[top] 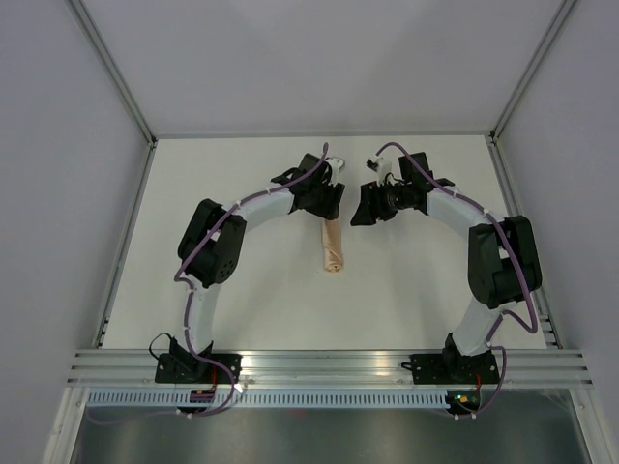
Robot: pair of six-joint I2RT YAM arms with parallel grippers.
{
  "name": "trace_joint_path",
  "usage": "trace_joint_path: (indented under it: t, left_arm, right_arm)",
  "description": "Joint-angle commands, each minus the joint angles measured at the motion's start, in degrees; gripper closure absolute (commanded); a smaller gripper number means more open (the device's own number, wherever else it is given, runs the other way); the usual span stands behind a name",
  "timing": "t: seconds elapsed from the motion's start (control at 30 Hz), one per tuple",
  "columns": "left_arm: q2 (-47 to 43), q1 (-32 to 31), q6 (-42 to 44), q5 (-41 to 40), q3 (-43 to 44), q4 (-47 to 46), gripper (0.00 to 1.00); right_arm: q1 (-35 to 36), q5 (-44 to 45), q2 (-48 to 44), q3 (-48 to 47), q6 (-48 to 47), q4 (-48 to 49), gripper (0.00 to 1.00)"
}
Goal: Fold the napkin, place the utensils inside, and roll it up
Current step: Adjust the napkin at the center of the board, then reset both arms
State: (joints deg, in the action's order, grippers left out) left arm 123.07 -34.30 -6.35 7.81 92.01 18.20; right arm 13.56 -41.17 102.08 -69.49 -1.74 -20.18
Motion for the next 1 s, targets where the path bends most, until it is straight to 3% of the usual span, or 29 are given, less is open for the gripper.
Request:
trace_joint_path:
  t: [0.0,0.23,0.33,0.47,0.63,0.73,0.97]
  left_arm:
    - [-7.1,0.2,2.4,2.6,-0.7,-5.0,0.40]
    - [-12.9,1.8,1.2,1.1,-3.8,-7.8,0.39]
    - [-19.9,4.7,-3.7,2.6,-10.5,-12.3,0.39]
    - [-31.9,9.1,-11.2,7.6,-26.6,-17.8,0.39]
    - [-46.1,10.5,-12.9,6.0,-41.4,-21.0,0.38]
    - [-52.2,10.8,-14.6,5.5,-47.6,-23.4,0.37]
    - [-57.9,11.6,-14.6,4.8,-50.8,-22.0,0.36]
  right_arm:
    - [-0.6,-0.7,-1.3,-1.9,0.5,0.6,0.32]
    - [-2.0,-0.7,-2.0,-2.0,-0.1,0.0,0.31]
    - [-3.4,-0.8,-3.0,-1.9,-0.6,-0.6,0.31]
    - [-6.3,0.8,-7.1,0.1,-4.3,-2.5,0.31]
    - [-10.7,3.5,-14.3,3.2,-7.3,-4.5,0.30]
    - [-12.2,4.1,-16.7,3.0,-8.8,-7.3,0.32]
    - [-14.0,5.2,-23.5,5.9,-9.8,-7.9,0.30]
